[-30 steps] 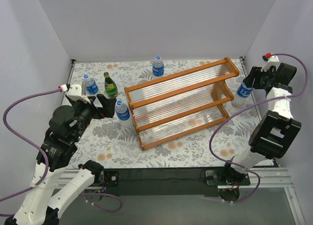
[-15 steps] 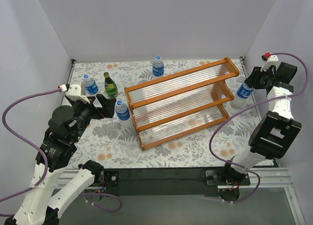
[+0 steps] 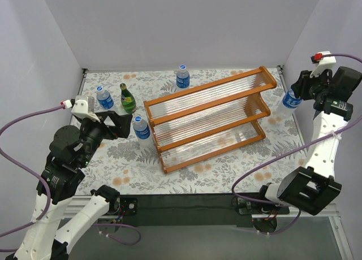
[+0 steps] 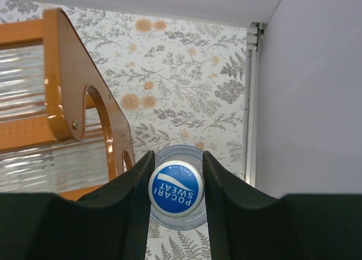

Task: Place and organize the beverage onto the shelf

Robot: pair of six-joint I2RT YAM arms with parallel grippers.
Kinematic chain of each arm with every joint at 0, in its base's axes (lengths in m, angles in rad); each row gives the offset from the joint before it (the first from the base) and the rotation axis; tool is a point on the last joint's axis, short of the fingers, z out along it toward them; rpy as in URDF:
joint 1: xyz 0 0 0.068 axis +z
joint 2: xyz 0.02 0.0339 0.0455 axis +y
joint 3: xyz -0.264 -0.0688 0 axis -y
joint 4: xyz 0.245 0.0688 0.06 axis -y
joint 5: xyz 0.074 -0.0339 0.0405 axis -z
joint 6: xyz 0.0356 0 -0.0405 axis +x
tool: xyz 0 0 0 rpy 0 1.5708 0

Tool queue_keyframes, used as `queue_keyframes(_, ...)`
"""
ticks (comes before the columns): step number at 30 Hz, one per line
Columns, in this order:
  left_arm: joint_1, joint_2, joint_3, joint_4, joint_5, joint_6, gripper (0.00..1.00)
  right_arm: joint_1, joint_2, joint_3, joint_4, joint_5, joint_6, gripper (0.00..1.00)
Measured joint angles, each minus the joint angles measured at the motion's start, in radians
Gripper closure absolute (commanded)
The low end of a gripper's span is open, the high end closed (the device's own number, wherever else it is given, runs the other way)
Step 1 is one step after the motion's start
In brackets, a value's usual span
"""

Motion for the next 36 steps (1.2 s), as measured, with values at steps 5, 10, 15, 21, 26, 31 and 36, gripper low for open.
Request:
queue_keyframes(5, 0.0, -0.021, 0.008, -0.008, 0.005, -0.006, 0.02, 0.0, -0.036, 0.129, -0.067, 0.029, -0.004, 0.99)
queue_keyframes(10, 0.0, -0.035, 0.01, -0.011, 0.008, -0.014, 0.02, 0.0, -0.026, 0.316, -0.144, 0.037, 0.01, 0.99)
queue_keyframes(15, 0.0, -0.04, 0.011, -0.014, 0.008, -0.019, 0.02, 0.0, -0.012, 0.468, -0.15, 0.0, 0.045, 0.99)
queue_keyframes(21, 0.0, -0.039, 0.011, -0.014, 0.008, -0.019, 0.02, 0.001, 0.029, 0.556, -0.16, -0.066, 0.088, 0.99)
queue_keyframes(26, 0.0, -0.031, 0.011, -0.014, 0.009, -0.022, 0.02, 0.001, 0.104, 0.645, -0.164, -0.123, 0.138, 0.99)
queue_keyframes(31, 0.0, -0.019, 0.011, -0.013, 0.009, -0.031, 0.02, 0.001, 0.15, 0.714, -0.153, -0.18, 0.2, 0.99)
queue_keyframes(36, 0.0, -0.017, 0.011, -0.006, 0.009, -0.042, 0.02, 0.001, 0.166, 0.752, -0.112, -0.251, 0.286, 0.99)
